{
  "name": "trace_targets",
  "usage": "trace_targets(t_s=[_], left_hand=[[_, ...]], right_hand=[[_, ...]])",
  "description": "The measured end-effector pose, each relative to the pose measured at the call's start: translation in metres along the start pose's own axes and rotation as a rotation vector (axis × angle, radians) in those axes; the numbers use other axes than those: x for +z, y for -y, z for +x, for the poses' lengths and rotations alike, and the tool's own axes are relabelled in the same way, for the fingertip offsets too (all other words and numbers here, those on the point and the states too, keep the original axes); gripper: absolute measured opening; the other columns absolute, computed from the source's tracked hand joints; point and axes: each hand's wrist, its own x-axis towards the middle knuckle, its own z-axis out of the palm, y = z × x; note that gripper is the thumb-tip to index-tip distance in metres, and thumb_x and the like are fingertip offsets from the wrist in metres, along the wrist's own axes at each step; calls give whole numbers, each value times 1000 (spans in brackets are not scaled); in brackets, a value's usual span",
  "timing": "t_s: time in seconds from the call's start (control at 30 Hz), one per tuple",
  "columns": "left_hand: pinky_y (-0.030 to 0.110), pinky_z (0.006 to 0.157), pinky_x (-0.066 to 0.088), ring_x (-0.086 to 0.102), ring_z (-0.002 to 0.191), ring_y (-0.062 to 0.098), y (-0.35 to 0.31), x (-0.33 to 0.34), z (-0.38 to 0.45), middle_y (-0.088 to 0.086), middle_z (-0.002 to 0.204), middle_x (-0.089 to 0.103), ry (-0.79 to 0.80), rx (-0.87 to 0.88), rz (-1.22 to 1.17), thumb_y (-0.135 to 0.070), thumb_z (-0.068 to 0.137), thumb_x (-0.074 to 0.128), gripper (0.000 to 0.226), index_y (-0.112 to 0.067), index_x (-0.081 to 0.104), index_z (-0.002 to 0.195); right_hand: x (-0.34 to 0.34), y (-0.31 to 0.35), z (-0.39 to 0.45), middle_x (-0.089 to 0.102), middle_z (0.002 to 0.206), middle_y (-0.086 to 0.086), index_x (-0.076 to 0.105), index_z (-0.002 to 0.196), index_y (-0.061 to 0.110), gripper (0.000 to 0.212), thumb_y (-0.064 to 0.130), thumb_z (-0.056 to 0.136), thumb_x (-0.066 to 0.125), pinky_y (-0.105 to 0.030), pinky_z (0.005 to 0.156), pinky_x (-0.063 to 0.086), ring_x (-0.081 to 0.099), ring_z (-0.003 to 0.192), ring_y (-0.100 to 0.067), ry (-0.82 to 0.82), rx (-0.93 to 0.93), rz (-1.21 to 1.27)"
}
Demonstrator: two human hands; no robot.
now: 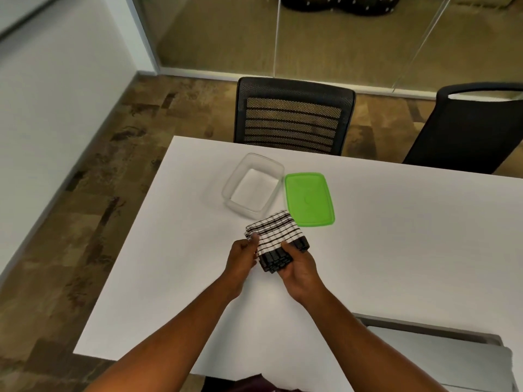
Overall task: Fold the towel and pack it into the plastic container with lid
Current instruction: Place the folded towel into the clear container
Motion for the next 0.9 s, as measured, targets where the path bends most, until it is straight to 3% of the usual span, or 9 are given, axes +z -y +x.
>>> trace_targets(t_s=[0.13, 0.23, 0.37, 0.53, 0.63, 0.73, 0.9], left_hand=[[39, 86, 50, 56, 80, 20, -9, -23, 38, 4, 87, 61, -81, -94, -14, -46, 100, 51, 35, -16, 58, 83], [35, 78, 42, 47, 68, 20, -19, -35, 71, 4, 72, 53, -150, -164, -31, -39, 100, 54, 37, -17, 49, 70], [35, 75, 37, 42, 64, 21, -42, -40, 112, 8, 70, 47, -172, -209, -39, -38, 95, 62, 40, -14, 46, 69], [36, 72, 47, 47, 61, 21, -69, -31, 148, 8, 72, 48, -170, -251, -120, -38, 90, 70, 35, -10, 52, 80], [42, 81, 55, 55, 79, 29, -73, -25, 160, 13, 88, 54, -196, -246, -156, -23, 91, 68, 22, -7, 54, 90], [43, 74, 56, 57, 70, 30, -70, -25, 167, 17, 81, 53, -208, -222, -173, -3, 90, 59, 15, -3, 53, 77], [56, 93, 55, 64, 77, 33, -67, -41, 162, 25, 90, 62, -185, -146, -82, 8, 88, 51, 10, 8, 61, 89]], right_hand=[[1, 4, 11, 65, 137, -20, 55, 142, 10, 46, 4, 97, 60, -59, 105, 49, 61, 127, -39, -53, 27, -13], [4, 3, 17, 66, 136, -18, 56, 141, 11, 45, 4, 97, 59, -59, 103, 50, 63, 125, -37, -74, 12, 9], [10, 3, 31, 68, 134, -16, 57, 141, 12, 45, 4, 97, 59, -55, 101, 52, 66, 122, -34, -112, -8, 19], [13, 3, 45, 71, 130, -11, 58, 141, 14, 45, 4, 97, 60, -47, 94, 57, 70, 117, -28, -172, -19, 9], [12, 6, 51, 72, 129, -10, 58, 141, 14, 46, 3, 96, 60, -44, 88, 60, 72, 114, -26, -206, -18, -1], [9, 10, 55, 72, 129, -10, 57, 141, 14, 47, 4, 96, 61, -41, 84, 62, 72, 114, -26, -221, -16, -4], [2, 10, 53, 71, 130, -11, 59, 140, 14, 46, 4, 94, 63, -48, 97, 56, 68, 121, -30, -195, -12, -38]])
